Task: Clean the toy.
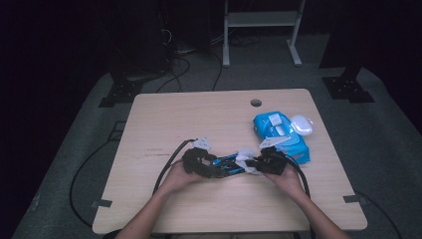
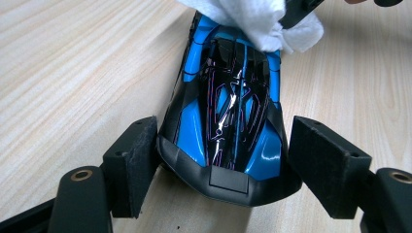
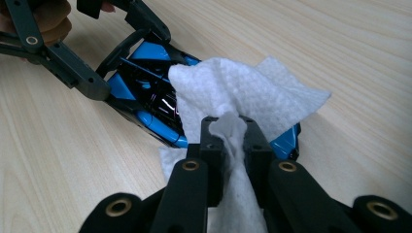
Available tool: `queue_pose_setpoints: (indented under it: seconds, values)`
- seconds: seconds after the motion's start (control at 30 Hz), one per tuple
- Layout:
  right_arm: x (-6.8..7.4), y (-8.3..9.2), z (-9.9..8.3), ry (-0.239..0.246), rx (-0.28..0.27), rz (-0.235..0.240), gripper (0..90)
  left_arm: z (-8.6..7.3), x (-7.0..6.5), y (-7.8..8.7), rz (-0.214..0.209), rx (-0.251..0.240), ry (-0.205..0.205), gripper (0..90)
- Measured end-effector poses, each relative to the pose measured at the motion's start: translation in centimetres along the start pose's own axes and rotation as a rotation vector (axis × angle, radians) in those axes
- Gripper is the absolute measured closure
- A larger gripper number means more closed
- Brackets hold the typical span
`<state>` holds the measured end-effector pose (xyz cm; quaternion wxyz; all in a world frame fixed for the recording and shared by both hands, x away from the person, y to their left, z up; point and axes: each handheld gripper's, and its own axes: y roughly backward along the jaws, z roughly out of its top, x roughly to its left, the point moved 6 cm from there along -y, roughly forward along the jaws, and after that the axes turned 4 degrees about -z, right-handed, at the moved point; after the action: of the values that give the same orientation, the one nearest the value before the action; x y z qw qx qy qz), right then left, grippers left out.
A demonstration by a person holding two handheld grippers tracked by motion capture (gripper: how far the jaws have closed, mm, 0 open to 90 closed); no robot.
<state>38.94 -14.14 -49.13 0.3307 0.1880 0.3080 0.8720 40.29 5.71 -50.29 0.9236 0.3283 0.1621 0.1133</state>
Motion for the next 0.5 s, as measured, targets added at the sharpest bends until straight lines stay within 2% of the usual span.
queue_pose_setpoints:
  seconds: [0.17,0.27,0.37,0.5]
  values:
    - [0.18,-0.07,-0.31,0.013,0.001,0.005,82.1,0.13,-0.49,0.02,0.036,0.003,-0.055,27.0]
    - [0.22,-0.02,-0.49,0.004,-0.002,0.007,82.2,0.14,-0.75,0.04,0.054,0.002,-0.077,26.9]
    - [0.27,0.0,-0.59,0.007,-0.008,0.006,82.2,0.15,-0.83,0.08,0.064,0.006,-0.088,26.9]
    - [0.29,-0.03,-0.66,0.01,-0.015,0.001,82.3,0.0,-0.87,0.12,0.069,-0.012,-0.088,27.0]
